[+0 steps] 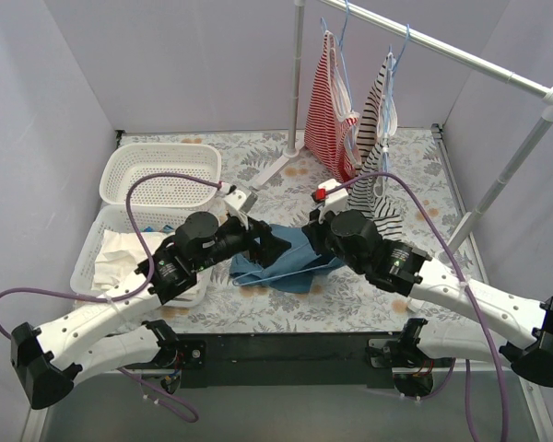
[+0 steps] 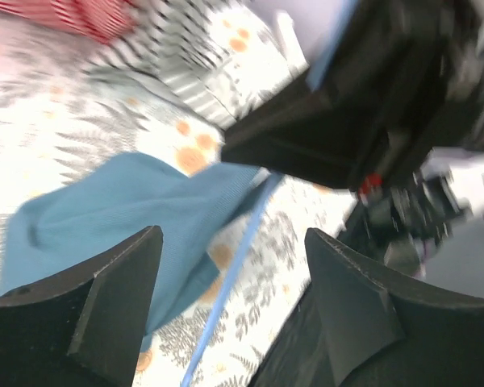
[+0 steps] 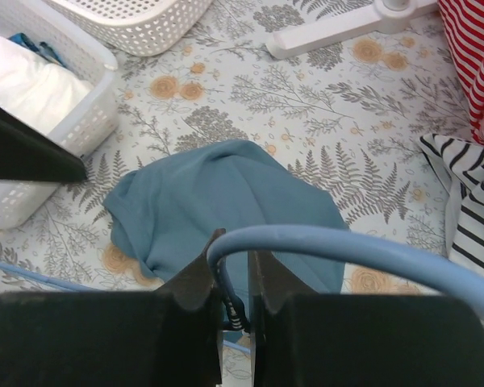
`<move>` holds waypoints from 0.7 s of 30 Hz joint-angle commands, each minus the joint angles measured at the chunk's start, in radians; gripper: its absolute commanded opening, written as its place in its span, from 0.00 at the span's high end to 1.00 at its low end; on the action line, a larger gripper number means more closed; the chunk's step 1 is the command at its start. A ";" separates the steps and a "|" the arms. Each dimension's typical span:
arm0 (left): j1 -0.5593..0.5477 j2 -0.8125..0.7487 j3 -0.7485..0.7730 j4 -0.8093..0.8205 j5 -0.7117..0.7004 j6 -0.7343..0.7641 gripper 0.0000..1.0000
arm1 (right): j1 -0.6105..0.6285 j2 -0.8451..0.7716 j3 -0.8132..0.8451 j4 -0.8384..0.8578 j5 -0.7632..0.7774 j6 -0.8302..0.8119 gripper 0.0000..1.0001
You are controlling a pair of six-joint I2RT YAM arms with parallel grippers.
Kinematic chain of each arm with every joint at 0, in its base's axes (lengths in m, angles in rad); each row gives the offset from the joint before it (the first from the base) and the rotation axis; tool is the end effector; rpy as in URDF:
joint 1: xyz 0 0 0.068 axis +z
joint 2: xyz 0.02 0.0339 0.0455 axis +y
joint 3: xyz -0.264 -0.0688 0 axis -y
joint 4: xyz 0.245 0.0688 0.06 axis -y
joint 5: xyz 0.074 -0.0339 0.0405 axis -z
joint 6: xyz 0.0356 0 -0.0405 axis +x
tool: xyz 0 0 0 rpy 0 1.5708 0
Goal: Place the tank top on the hanger
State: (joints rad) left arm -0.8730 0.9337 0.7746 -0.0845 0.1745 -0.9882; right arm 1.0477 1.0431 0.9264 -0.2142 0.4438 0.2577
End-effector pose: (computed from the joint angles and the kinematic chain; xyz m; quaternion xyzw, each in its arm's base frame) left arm 0.1368 -0.1727 0.3198 0.0084 0.7866 -0.5331 0.3115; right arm 0.1320 0.1983 0.3382 -0.1875 0.7820 0.2019 0.5590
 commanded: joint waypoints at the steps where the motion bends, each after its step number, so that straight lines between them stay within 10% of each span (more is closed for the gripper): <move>1: -0.001 -0.068 0.100 -0.119 -0.335 -0.117 0.28 | 0.003 -0.040 -0.041 0.027 0.096 -0.020 0.99; 9: 0.012 0.045 0.183 -0.549 -0.419 -0.374 0.44 | 0.003 -0.103 -0.132 0.056 0.076 -0.069 0.99; 21: 0.019 0.094 -0.124 -0.364 -0.285 -0.691 0.51 | 0.003 -0.121 -0.167 0.065 0.072 -0.067 0.99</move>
State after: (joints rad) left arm -0.8600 1.0180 0.6800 -0.5365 -0.1371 -1.5497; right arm 1.0477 0.9424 0.7685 -0.2058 0.4984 0.2050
